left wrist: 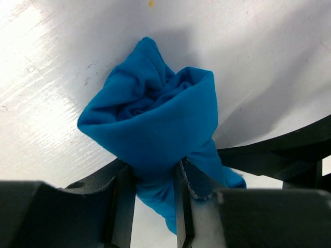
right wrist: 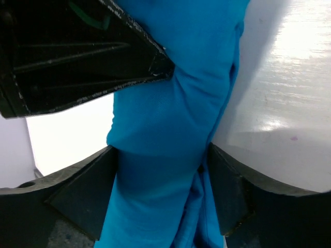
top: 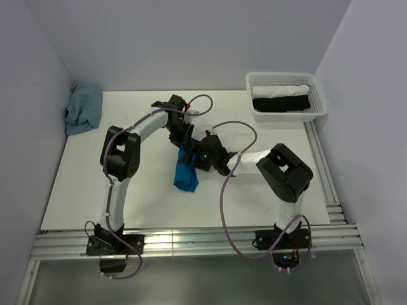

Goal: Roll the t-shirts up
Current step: Place the rolled tshirt into the container

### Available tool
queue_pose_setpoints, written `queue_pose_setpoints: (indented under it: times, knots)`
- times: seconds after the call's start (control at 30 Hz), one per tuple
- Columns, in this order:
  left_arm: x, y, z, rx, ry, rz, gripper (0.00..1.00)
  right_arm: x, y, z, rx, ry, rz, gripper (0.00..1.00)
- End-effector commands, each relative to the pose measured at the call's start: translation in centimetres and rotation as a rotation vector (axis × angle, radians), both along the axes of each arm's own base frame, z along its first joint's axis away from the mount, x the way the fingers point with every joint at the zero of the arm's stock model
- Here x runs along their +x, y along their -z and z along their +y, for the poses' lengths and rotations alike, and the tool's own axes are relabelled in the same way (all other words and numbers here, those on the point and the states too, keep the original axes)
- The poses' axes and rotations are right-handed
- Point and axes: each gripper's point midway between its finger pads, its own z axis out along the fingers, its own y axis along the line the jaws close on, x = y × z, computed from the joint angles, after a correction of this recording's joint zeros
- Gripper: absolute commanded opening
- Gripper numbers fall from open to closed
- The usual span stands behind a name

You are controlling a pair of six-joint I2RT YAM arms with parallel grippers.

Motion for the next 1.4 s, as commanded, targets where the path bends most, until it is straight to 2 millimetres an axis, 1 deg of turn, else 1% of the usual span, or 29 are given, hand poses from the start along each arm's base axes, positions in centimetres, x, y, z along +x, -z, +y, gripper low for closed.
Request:
queue_pose_setpoints:
  times: [0.0, 0.17, 0.2, 0.33, 0.37, 0.43, 0.5, 0.57, 0.6, 0.63, 0.67, 0.7, 0.73, 0.77, 0.83, 0.87, 0.9, 0.97, 1.0, 1.03, 1.07, 1.1, 1.13, 1.17, 1.23, 1.27, 1.3, 1.33, 1.37]
  knots:
    - [0.2, 3.7, 1.2, 0.105, -0.001, -0.009, 0.34, 0.7, 2.6, -1.3, -0.064, 0.077, 0.049, 0.75]
    - [-0.1, 3.8, 1.1, 0.104, -0.010, -0.008, 0.34, 1.3, 2.6, -0.8, -0.033, 0.112, 0.059, 0.65]
    - [-0.1, 3.8, 1.0, 0.102, -0.008, -0.008, 0.34, 1.4, 2.7, -1.0, -0.035, 0.126, 0.057, 0.60]
    - [-0.1, 3.6, 1.0, 0.100, -0.005, -0.010, 0.34, 1.3, 2.4, -1.2, -0.021, 0.146, 0.059, 0.33]
    - [0.0, 3.4, 1.0, 0.100, -0.004, -0.015, 0.34, 1.6, 2.3, -1.5, -0.027, 0.168, 0.054, 0.14]
    - [0.2, 2.7, 0.8, 0.084, -0.001, -0.024, 0.36, 1.4, 2.1, -1.9, -0.036, 0.180, 0.053, 0.00]
    - [0.5, 1.8, 0.5, 0.072, 0.005, -0.038, 0.46, 1.5, 1.9, -2.2, -0.046, 0.192, 0.052, 0.00]
    - [1.3, 0.1, 0.1, 0.043, 0.005, -0.072, 0.60, 1.4, 1.6, -2.6, -0.066, 0.201, 0.058, 0.00]
    - [1.7, -0.7, -0.2, 0.026, 0.006, -0.086, 0.64, 1.4, 1.2, -2.5, -0.064, 0.199, 0.052, 0.00]
    - [2.4, -2.2, -0.6, -0.018, 0.006, -0.106, 0.68, 1.3, 1.2, -2.7, -0.073, 0.200, 0.057, 0.00]
    - [2.7, -3.4, -0.9, -0.049, 0.010, -0.118, 0.76, 1.3, 1.0, -2.8, -0.076, 0.203, 0.055, 0.00]
    - [3.1, -4.3, -1.0, -0.071, 0.009, -0.129, 0.78, 1.4, 0.6, -2.8, -0.072, 0.203, 0.048, 0.00]
    - [4.1, -6.1, -1.0, -0.103, 0.002, -0.163, 0.79, 1.4, 0.4, -2.9, -0.073, 0.205, 0.046, 0.00]
    - [4.2, -7.6, -1.4, -0.145, 0.009, -0.175, 0.81, 1.4, 0.1, -2.9, -0.069, 0.210, 0.040, 0.00]
    - [5.4, -10.5, -1.1, -0.198, -0.012, -0.225, 0.82, 1.4, -1.1, -3.1, -0.057, 0.214, 0.026, 0.00]
    - [5.6, -12.6, -1.0, -0.232, -0.016, -0.259, 0.81, 1.5, -1.5, -3.1, -0.055, 0.218, 0.019, 0.00]
    - [6.0, -13.9, -0.7, -0.252, -0.026, -0.289, 0.81, 1.9, -2.9, -3.3, -0.044, 0.234, -0.007, 0.00]
    - [6.8, -17.1, 0.6, -0.283, -0.063, -0.354, 0.80, 2.2, -4.1, -3.6, -0.035, 0.248, -0.022, 0.00]
    - [7.0, -18.2, 1.2, -0.291, -0.073, -0.381, 0.80, 2.6, -5.6, -3.7, -0.013, 0.257, -0.044, 0.00]
    - [7.3, -18.9, 2.2, -0.295, -0.091, -0.396, 0.80, 2.8, -6.2, -3.9, -0.007, 0.267, -0.047, 0.00]
    - [7.1, -20.5, 2.8, -0.306, -0.097, -0.429, 0.80, 3.2, -6.8, -4.4, 0.003, 0.285, -0.052, 0.00]
    - [6.9, -20.8, 3.3, -0.310, -0.104, -0.432, 0.80, 3.7, -8.4, -4.7, 0.027, 0.296, -0.076, 0.00]
    - [7.2, -21.3, 4.5, -0.313, -0.123, -0.446, 0.80, 4.0, -9.1, -5.0, 0.036, 0.307, -0.084, 0.00]
    - [6.7, -22.6, 4.9, -0.326, -0.126, -0.469, 0.80, 4.3, -9.8, -5.4, 0.046, 0.318, -0.094, 0.00]
    - [6.2, -22.3, 6.3, -0.334, -0.143, -0.456, 0.80, 5.5, -12.2, -6.7, 0.077, 0.356, -0.127, 0.00]
    - [5.9, -23.3, 6.8, -0.346, -0.142, -0.487, 0.80, 5.9, -13.0, -7.4, 0.080, 0.371, -0.141, 0.00]
    - [5.4, -22.7, 7.3, -0.343, -0.148, -0.471, 0.80, 7.1, -15.0, -8.5, 0.099, 0.400, -0.171, 0.00]
    - [5.3, -22.7, 7.9, -0.340, -0.153, -0.478, 0.80, 7.5, -15.7, -9.5, 0.095, 0.421, -0.174, 0.00]
    - [4.9, -23.4, 8.3, -0.350, -0.151, -0.497, 0.80, 8.1, -16.6, -10.3, 0.102, 0.440, -0.186, 0.00]
